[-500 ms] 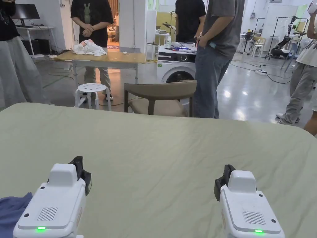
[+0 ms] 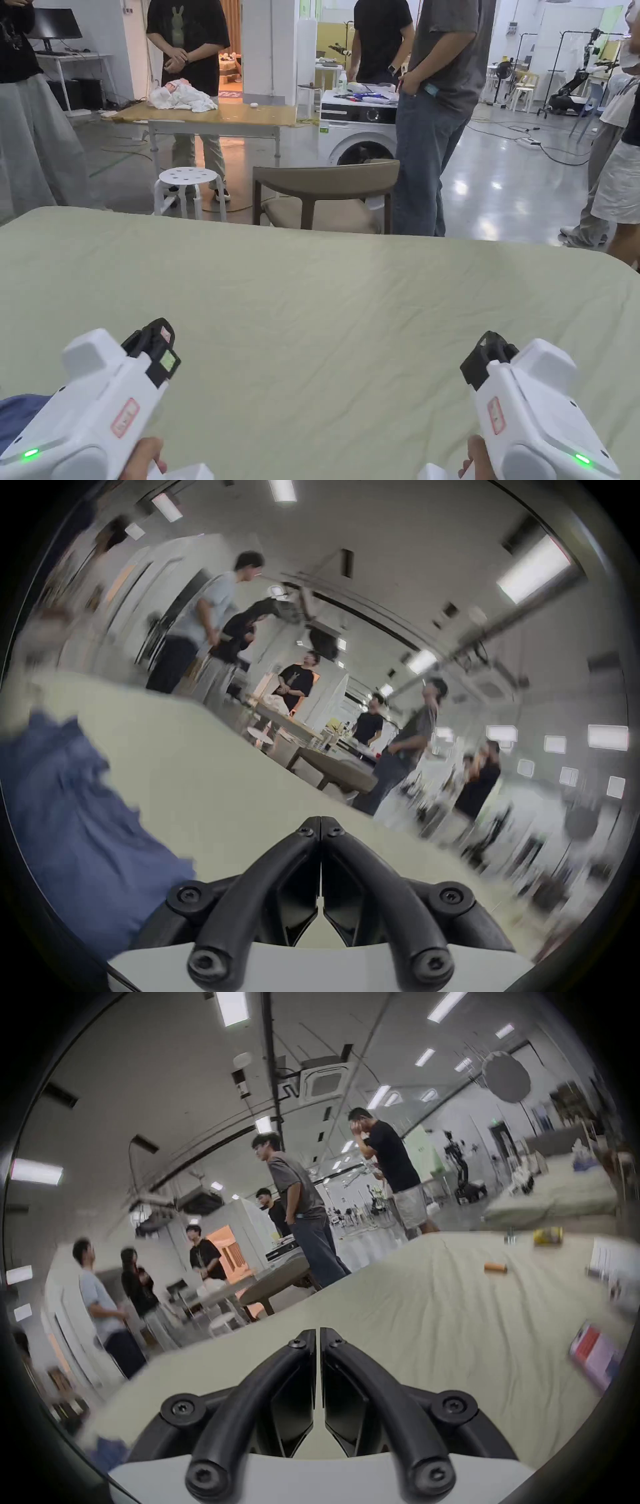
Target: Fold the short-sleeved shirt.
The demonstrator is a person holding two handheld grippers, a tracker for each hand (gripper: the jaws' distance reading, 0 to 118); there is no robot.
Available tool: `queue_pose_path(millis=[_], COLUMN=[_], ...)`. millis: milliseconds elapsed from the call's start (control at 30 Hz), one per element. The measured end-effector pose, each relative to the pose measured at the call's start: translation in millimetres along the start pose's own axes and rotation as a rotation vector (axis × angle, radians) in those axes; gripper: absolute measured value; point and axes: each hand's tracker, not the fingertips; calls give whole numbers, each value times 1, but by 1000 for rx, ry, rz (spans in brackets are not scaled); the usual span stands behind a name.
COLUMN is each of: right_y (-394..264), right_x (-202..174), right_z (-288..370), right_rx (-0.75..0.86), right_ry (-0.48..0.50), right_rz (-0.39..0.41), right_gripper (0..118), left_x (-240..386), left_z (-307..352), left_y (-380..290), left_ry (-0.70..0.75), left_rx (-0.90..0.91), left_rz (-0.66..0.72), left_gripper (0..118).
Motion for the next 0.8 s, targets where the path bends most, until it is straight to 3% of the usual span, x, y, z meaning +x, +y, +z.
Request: queue_pose_path(millis=[33, 100, 167, 267, 333, 433, 500, 700, 800], right_y=[0, -4, -18, -34, -39, -39, -36, -14, -15], right_x=[-8, -31, -47, -51, -51, -47, -48, -38, -30], right_z=[0, -1, -2, -3, -3, -3, 0, -2, -1], right_rx=[24, 53, 102, 148, 170, 187, 177, -3, -50], right_ry=[31, 83, 124, 119, 92, 74, 68, 90, 84], right_rz=[160, 638, 1002, 1378, 1492, 1481, 1399, 659, 365], right_gripper=[1, 1, 1, 1, 1, 1, 1, 1, 1], left_x=[14, 40, 46, 49, 44, 42, 40, 28, 15], left_z=[0, 0, -1, -3, -3, -1, 0, 4, 6], left_y=[0, -11, -23, -45, -52, -52, -46, -16, -12], left_ry=[35, 62, 70, 103, 111, 101, 104, 80, 61], left_rx=[-5, -20, -28, -15, -2, 7, 5, -41, -12], left_rz=[-258, -738, -1059, -1463, -1596, -1579, -1458, -585, -239], left_gripper=[0, 0, 0, 0, 0, 0, 0, 0, 0])
